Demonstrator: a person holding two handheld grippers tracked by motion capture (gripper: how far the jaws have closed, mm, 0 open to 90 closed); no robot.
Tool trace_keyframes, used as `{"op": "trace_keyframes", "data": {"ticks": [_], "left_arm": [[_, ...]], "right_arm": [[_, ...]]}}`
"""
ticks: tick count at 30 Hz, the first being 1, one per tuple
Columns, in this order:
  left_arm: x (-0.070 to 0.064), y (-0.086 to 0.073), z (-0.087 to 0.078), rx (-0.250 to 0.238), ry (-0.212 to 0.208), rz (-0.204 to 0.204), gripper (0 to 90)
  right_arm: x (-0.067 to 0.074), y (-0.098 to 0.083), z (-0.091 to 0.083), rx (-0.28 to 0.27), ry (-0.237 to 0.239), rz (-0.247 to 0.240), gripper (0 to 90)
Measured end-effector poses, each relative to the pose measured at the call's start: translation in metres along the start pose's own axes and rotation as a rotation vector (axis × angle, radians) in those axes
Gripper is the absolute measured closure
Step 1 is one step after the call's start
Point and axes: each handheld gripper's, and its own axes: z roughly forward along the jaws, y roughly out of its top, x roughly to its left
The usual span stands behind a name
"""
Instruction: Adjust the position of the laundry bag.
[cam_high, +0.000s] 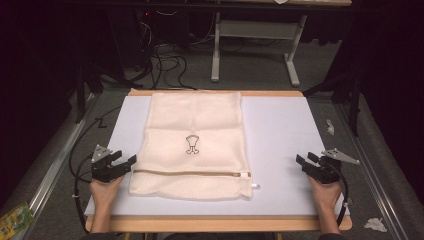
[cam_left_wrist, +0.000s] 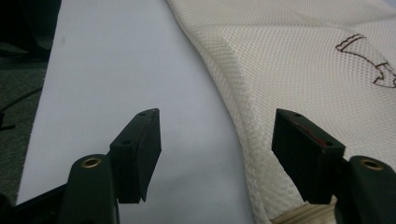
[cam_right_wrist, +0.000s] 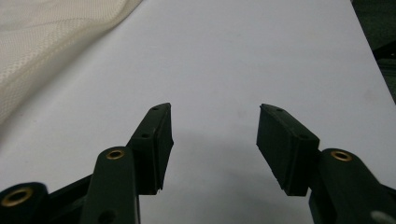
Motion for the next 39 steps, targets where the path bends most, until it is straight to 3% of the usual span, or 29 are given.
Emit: {"op": "trace_keyframes", "data": {"ticks": [12,17,27,39], "left_arm": [[-0.011,0.009,0.001,0.021,-0.047,0.016,32.0],[-0.015,0.014,0.000,0.034,-0.046,0.032,30.7],[-0.022,0.018,0.002,0.072,-0.065,0.047,28.2],[-0.029,0.021,0.004,0.119,-0.065,0.055,26.2]], "right_arm": [[0.012,0.006,-0.008,-0.004,0.038,-0.021,46.3],[0.017,0.007,-0.007,-0.004,0.050,-0.027,46.3],[0.033,0.010,-0.006,-0.007,0.089,-0.029,48.3],[0.060,0.020,-0.001,0.039,0.134,-0.067,48.9]]}}
